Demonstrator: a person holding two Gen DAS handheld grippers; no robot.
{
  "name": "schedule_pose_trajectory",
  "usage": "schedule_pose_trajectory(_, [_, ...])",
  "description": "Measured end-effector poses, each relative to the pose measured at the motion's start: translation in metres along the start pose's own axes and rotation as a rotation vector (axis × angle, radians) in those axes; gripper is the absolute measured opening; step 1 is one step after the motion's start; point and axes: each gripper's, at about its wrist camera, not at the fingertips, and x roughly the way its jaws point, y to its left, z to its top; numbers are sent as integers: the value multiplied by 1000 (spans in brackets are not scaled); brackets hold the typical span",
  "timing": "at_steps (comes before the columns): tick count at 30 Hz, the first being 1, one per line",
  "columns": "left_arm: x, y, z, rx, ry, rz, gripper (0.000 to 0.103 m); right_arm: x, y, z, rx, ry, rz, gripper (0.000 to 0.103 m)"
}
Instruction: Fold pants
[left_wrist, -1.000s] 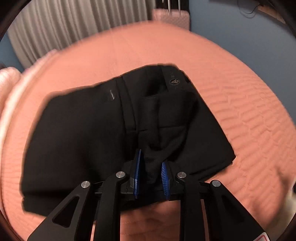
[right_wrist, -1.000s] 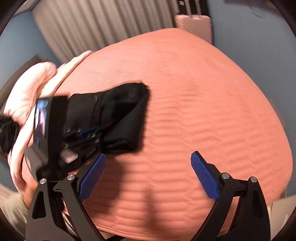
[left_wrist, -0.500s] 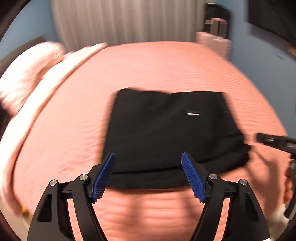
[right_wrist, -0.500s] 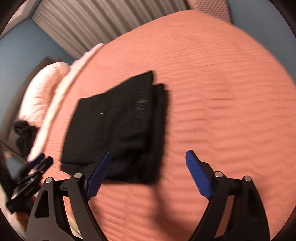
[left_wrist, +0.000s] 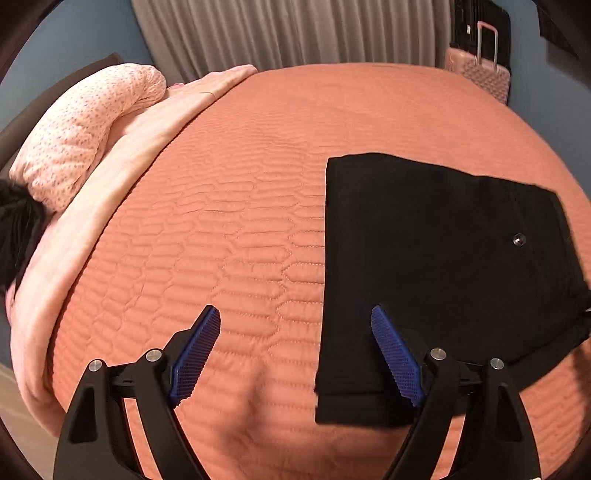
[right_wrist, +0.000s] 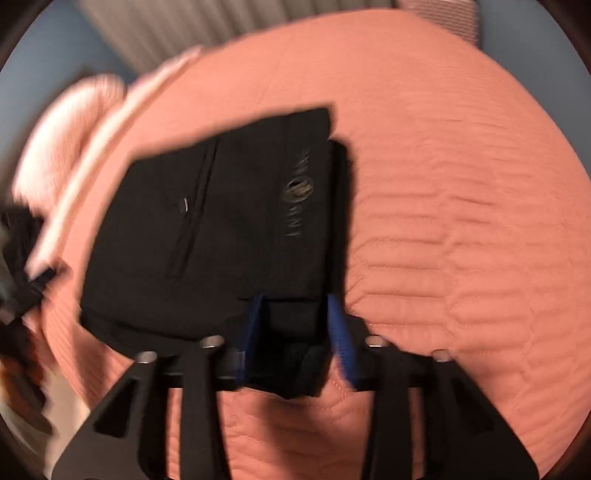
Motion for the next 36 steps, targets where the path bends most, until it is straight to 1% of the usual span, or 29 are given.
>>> schedule_pose_trajectory(1, [6,0,3,8,1,-7,82,-11,-4,-1,36,-51,14,77])
schedule_pose_trajectory(2, [11,0,6,-2,2,-25,82,-11,-7,-1,47,-56,37,87])
schedule_pose_trajectory(3, [15,0,8,-21,6,-57,82,-6,-10,-2,60,-35,58,86])
schedule_pose_trajectory(4, [23,2,10,-48,21,-111,82,5,-15,-4,97,16,93,86])
schedule_pose_trajectory(6, [40,2,11,-91,79,-194,82,21,-23,-7,181,60,175,85])
schedule_pose_trajectory(7, [51,3,11,-118,106,-255,82,30,-25,-9,214,68,208,85])
schedule_pose_trajectory(10, [74,5,7,-218,171,-372,87,35,-18,-12,196,20,189,85])
schedule_pose_trajectory(11, [80,8,5,-267,189,-413,87,35,-12,-11,172,21,159,77])
schedule_pose_trajectory(12, [84,10,5,-302,194,-421,88,35,-5,-11,131,33,158,63])
schedule_pose_trajectory(13, [85,9,6,-306,192,-423,85,36,-4,-8,137,51,175,40])
schedule_pose_trajectory(14, [84,5,9,-288,195,-426,85,37,-1,-6,148,57,177,34])
schedule_pose_trajectory(16, [78,-9,13,-224,195,-421,66,37,5,-4,130,71,167,30])
schedule_pose_trajectory(17, [74,-15,14,-198,192,-399,62,35,5,-3,127,74,164,29])
schedule_pose_trajectory(19, [61,-22,17,-162,187,-384,27,22,4,-3,127,61,178,26])
schedule_pose_trajectory(20, [53,-21,18,-161,184,-376,19,10,3,-4,119,47,191,23])
schedule_pose_trajectory(21, [45,-18,18,-167,183,-387,11,-1,6,-5,111,40,203,23])
schedule_pose_trajectory(23, [24,-9,10,-193,197,-430,9,-27,11,-15,78,35,190,23])
schedule_pose_trajectory(24, [13,-7,3,-189,204,-442,9,-38,10,-24,59,44,170,23])
schedule_pose_trajectory(25, [0,-10,-9,-172,216,-445,9,-45,6,-33,54,53,154,23])
schedule_pose_trajectory(27, [-13,-20,-32,-133,241,-432,10,-44,-12,-68,71,101,109,23])
schedule_pose_trajectory(28, [-15,-29,-47,-109,261,-413,12,-38,-24,-81,108,123,101,24])
schedule_pose_trajectory(29, [-14,-36,-59,-93,277,-393,12,-34,-31,-89,134,121,116,24])
schedule_pose_trajectory(30, [-15,-41,-68,-92,273,-382,13,-35,-39,-95,160,94,151,26])
schedule_pose_trajectory(31, [-20,-47,-71,-80,236,-345,17,-36,-44,-97,188,80,189,28])
schedule_pose_trajectory(32, [-23,-51,-72,-54,214,-311,19,-37,-46,-96,206,87,202,35])
schedule_pose_trajectory(33, [-26,-55,-70,-31,203,-271,26,-38,-48,-93,223,94,196,39])
schedule_pose_trajectory(34, [-32,-54,-64,-27,192,-233,29,-46,-49,-90,228,76,167,44])
schedule_pose_trajectory(35, [-38,-51,-59,-26,173,-211,29,-59,-53,-88,216,42,122,44])
schedule_pose_trajectory(36, [-46,-46,-52,-24,145,-166,29,-72,-51,-86,200,-4,64,44])
